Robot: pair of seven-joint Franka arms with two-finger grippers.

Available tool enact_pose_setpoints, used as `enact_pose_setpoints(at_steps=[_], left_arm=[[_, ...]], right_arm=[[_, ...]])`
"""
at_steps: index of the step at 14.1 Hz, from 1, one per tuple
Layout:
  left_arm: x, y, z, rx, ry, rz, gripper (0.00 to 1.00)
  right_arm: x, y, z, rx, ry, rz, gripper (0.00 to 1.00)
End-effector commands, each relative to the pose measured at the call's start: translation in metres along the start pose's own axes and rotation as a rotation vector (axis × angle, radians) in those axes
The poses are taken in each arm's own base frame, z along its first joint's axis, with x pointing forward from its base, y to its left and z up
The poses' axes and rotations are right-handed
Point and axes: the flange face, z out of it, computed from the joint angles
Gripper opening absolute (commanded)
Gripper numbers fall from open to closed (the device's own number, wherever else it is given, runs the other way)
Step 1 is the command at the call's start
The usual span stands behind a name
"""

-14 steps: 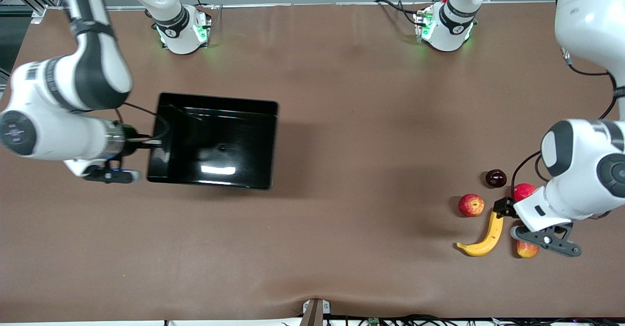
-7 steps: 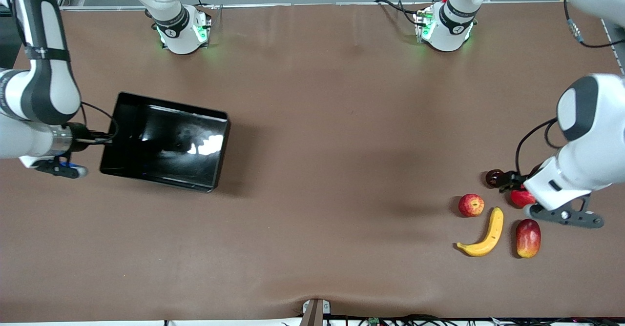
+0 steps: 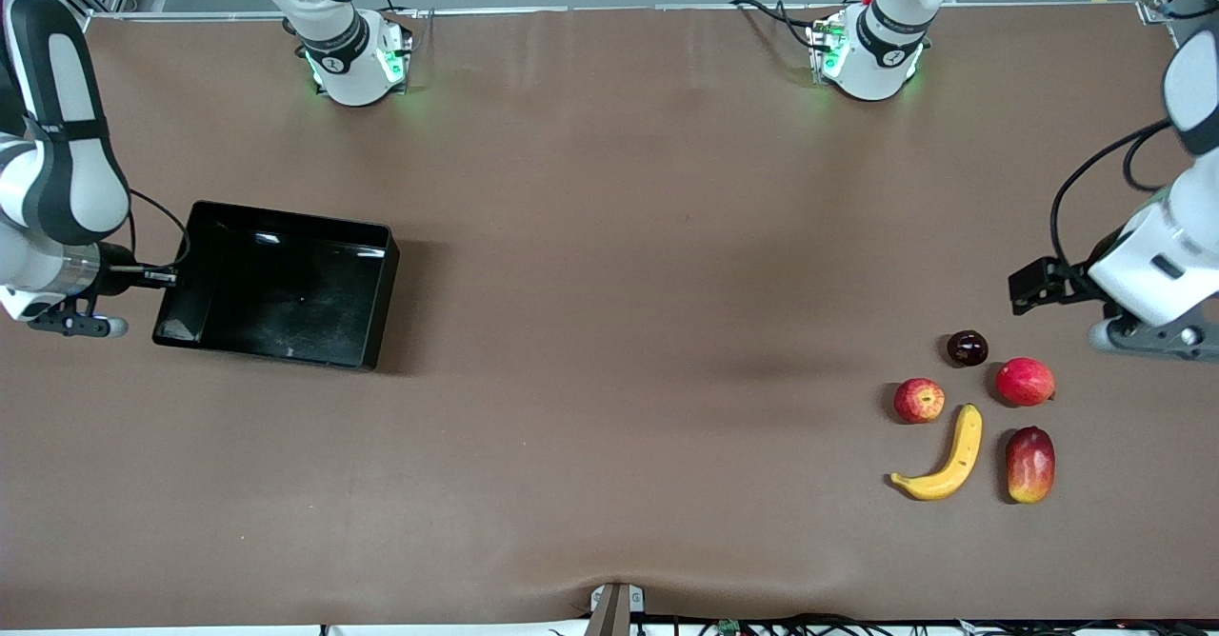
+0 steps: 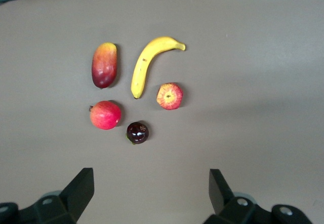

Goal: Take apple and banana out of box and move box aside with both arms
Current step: 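Slide the tray with the right gripper while the left gripper withdraws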

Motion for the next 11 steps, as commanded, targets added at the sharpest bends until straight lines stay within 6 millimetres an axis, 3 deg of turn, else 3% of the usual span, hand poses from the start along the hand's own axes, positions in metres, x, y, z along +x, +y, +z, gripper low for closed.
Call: enact_pose_setpoints(at_steps=[1,3,5,7,8,9,10,11], left_arm=[[-0.017,-0.002,-0.024,0.000,0.016,-0.018,1.00],[-0.028,-0.005,-0.045,0.004,0.048,-0.029,1.00],[-0.039,0.009,-0.060,0.013,0.063,-0.022,1.00],[-0.057,0.003,-0.059,0.001,0.072,-0.046,1.00],[-0.063,0.006,-0.054,-0.018,0.060,-0.048,1.00],[-0.071,0.008,-0.055,-0.015,0.056,-0.048,1.00],[-0.076,0.009,-0.053,-0.019,0.048,-0.050,1.00],[-0.080,0.008,-0.052,-0.021,0.042,-0.053,1.00]], right_arm=[[-0.002,-0.005,0.016,-0.001,-0.007,-0.033,0.00],[-0.006,-0.005,0.028,-0.001,-0.002,-0.051,0.00],[-0.006,0.000,0.039,0.006,-0.016,-0.044,0.00],[-0.006,0.007,0.047,0.016,-0.025,-0.066,0.00],[-0.006,0.010,0.048,0.017,-0.024,-0.078,0.06],[-0.006,0.012,0.048,0.018,-0.025,-0.094,0.46],[-0.007,0.012,0.049,0.022,-0.030,-0.104,0.99],[-0.007,0.012,0.046,0.026,-0.039,-0.111,1.00]])
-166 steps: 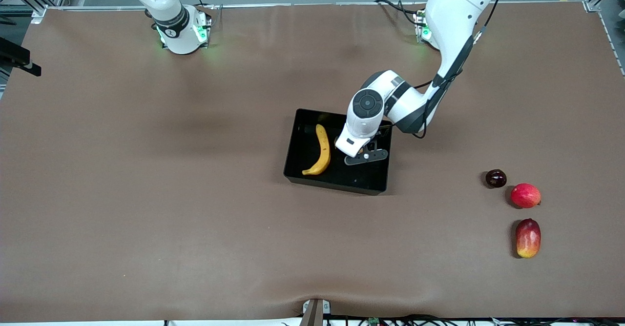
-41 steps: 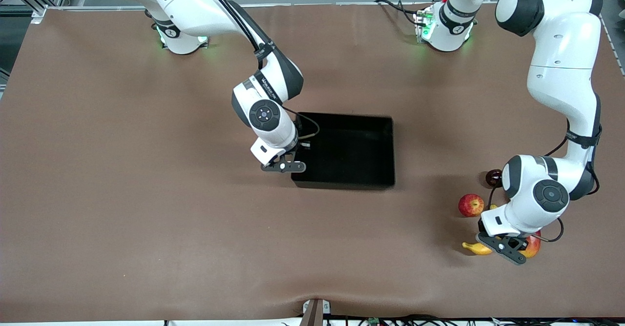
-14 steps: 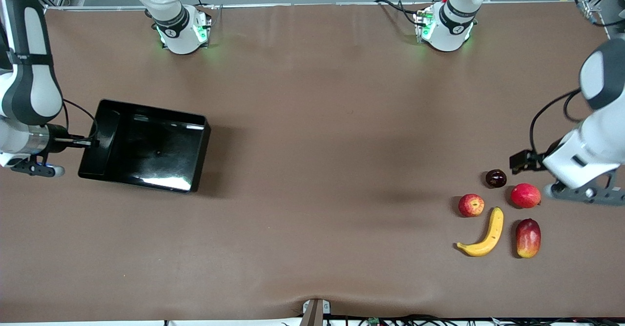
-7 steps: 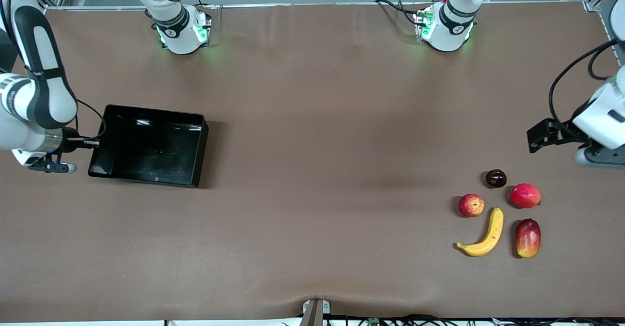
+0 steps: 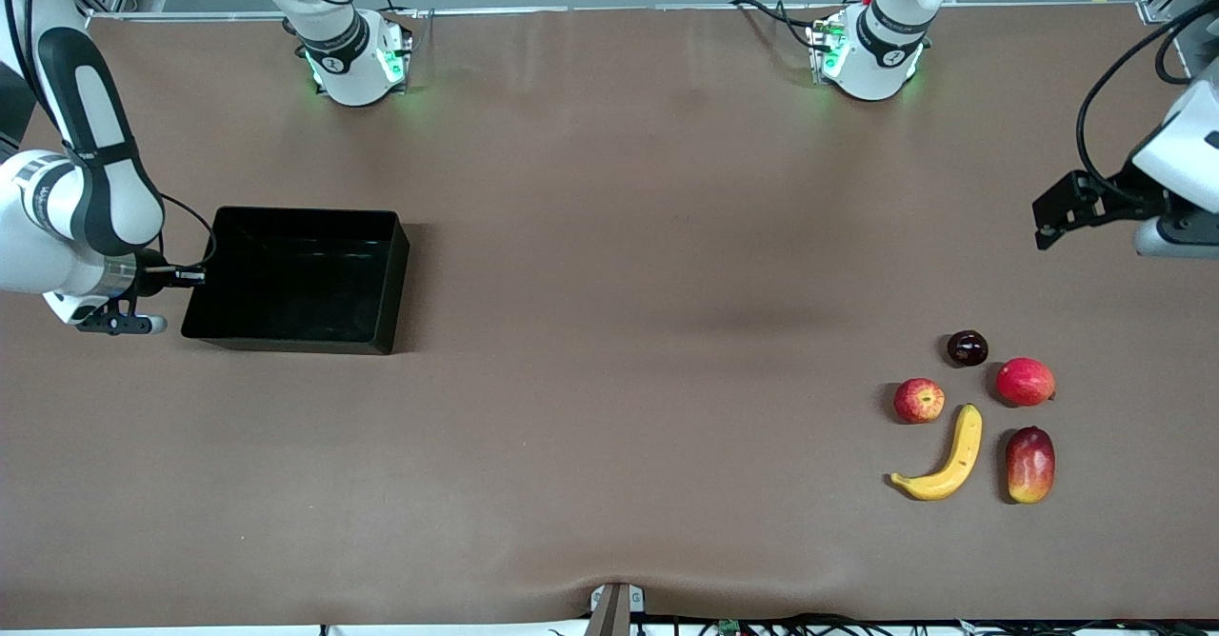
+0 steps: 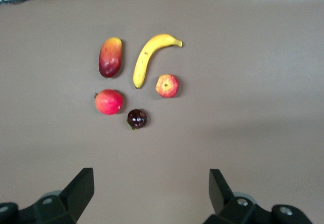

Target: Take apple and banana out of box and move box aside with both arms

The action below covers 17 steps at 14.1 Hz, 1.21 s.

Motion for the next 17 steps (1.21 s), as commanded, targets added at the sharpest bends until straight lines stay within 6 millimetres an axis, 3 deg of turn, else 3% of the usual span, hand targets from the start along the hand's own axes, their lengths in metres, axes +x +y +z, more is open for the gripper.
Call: enact_pose_setpoints(at_steps=[1,5,7,8,11,13,14,17], left_arm=[[-0.021,0.002,-0.001,-0.017,0.004,-0.019,1.00],[-0.035,0.020,-0.005,-0.029,-0.009,-0.082,1.00],[-0.035,0.026,-0.008,-0.034,-0.006,-0.080,1.00],[-0.038,0.031,-0.010,-0.032,-0.013,-0.077,1.00],[-0.038,0.027,-0.010,-0.033,-0.029,-0.102,1.00],[-0.038,0.029,-0.007,-0.031,-0.039,-0.104,1.00],[-0.038,0.030,-0.007,-0.033,-0.039,-0.104,1.00],[-0.039,0.030,-0.006,-0.035,-0.049,-0.105,1.00]], right_arm=[[-0.005,0.002,-0.009,0.019,-0.018,-0.034,1.00],[0.017,-0.007,-0.065,0.033,-0.077,-0.063,1.00],[0.029,-0.007,-0.120,0.028,-0.056,-0.070,1.00],[0.035,-0.008,-0.157,0.022,-0.044,-0.077,1.00],[0.033,-0.012,-0.245,0.007,0.010,-0.084,1.00],[0.029,-0.033,-0.295,-0.018,0.101,-0.117,1.00],[0.025,-0.058,-0.321,-0.018,0.156,-0.155,1.00],[0.006,-0.123,-0.367,0.072,0.266,-0.252,1.00]])
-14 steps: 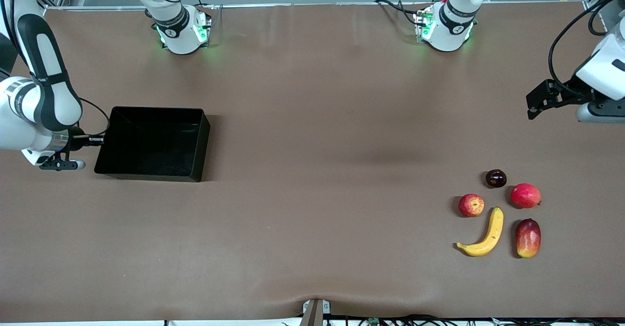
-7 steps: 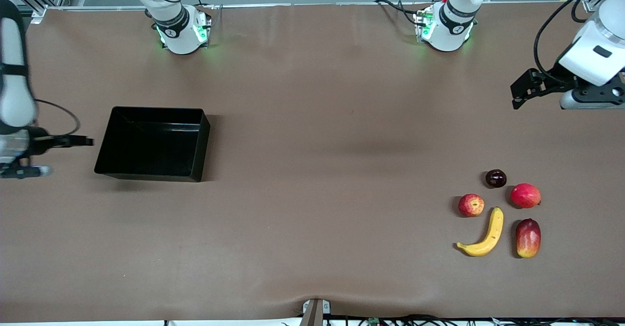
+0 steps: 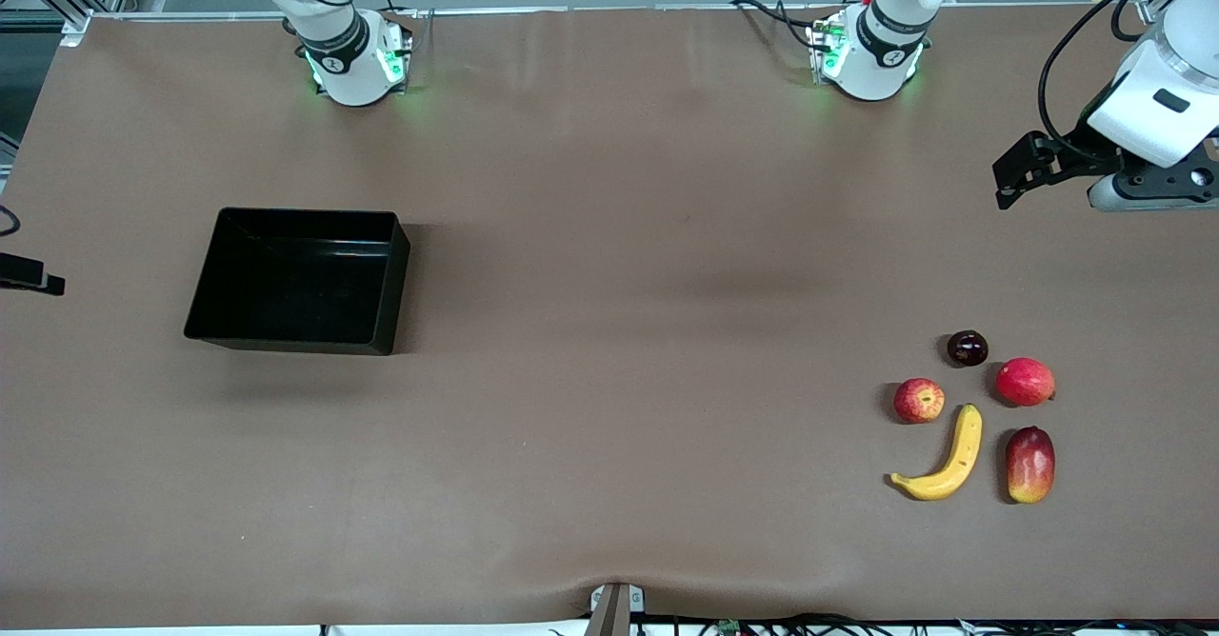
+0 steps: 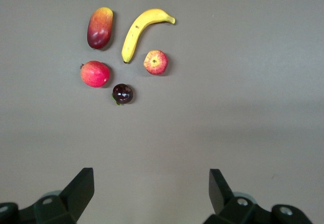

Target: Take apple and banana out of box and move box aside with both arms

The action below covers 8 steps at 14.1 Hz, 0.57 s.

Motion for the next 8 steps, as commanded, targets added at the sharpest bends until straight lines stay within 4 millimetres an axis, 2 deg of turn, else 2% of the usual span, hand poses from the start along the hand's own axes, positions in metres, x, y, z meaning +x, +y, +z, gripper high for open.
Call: enact_pose_setpoints(at_steps=[1,3,4,6,8], left_arm=[[-0.007,-0.001,-0.002,-0.016,-0.013,-0.019,1.00],[-0.007,-0.003,-0.003,-0.006,-0.010,-0.014,1.00],[-0.007,-0.003,-0.004,-0.007,-0.008,-0.014,1.00],[-0.008,-0.002,-0.005,-0.009,-0.007,-0.019,1.00],[-0.007,-0.002,-0.003,-0.016,-0.011,-0.017,1.00]], right_arm=[[0.003,-0.059,-0.033,0.035,0.056,-0.074,1.00],[-0.007,-0.103,-0.053,-0.006,0.041,0.003,1.00],[-0.019,-0.117,-0.067,-0.009,0.035,0.081,1.00],[-0.039,-0.165,-0.077,-0.017,-0.032,0.179,1.00],[-0.069,-0.198,-0.097,-0.038,-0.072,0.215,1.00]])
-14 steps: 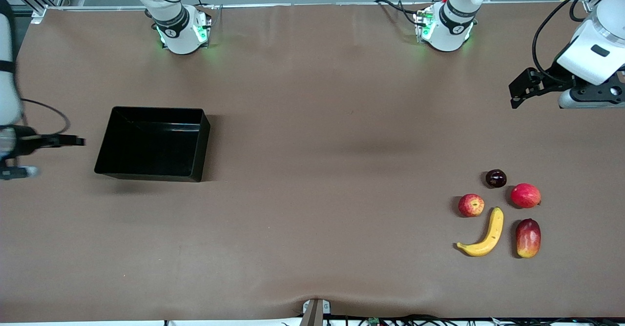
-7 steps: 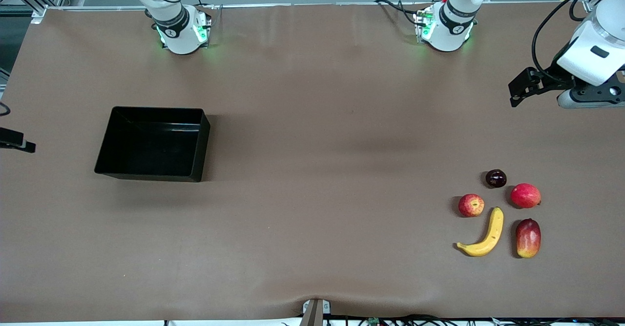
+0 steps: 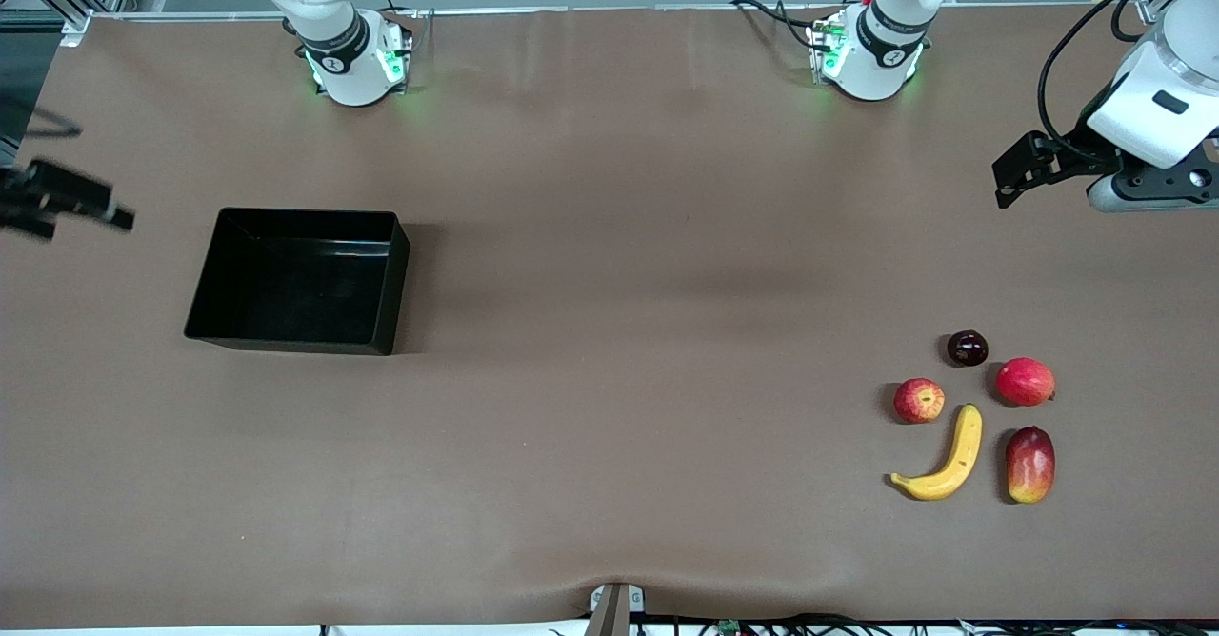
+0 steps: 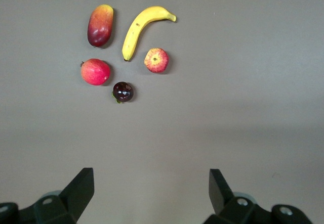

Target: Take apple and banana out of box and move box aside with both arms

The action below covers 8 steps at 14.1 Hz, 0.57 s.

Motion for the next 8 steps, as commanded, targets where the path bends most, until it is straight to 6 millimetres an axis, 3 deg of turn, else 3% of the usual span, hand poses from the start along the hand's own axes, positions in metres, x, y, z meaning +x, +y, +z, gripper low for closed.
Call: enact_pose_setpoints(at_steps=[1,4,6,8], left_arm=[[-0.007,-0.001,-0.005,-0.015,-0.002,-0.016,1.00],[-0.008,0.000,-0.003,-0.016,-0.007,-0.014,1.00],[-0.009,0.001,-0.003,-0.015,-0.007,-0.013,1.00],[-0.008,0.001,-0.002,-0.016,-0.009,-0.011,1.00]], right_arm=[[-0.051,-0.021,-0.023,-0.046,-0.034,0.055,1.00],[-0.074,-0.033,-0.005,-0.079,-0.043,0.118,1.00],[-0.076,-0.032,0.010,-0.084,-0.039,0.281,1.00],[-0.074,-0.029,0.011,-0.087,-0.039,0.280,1.00]])
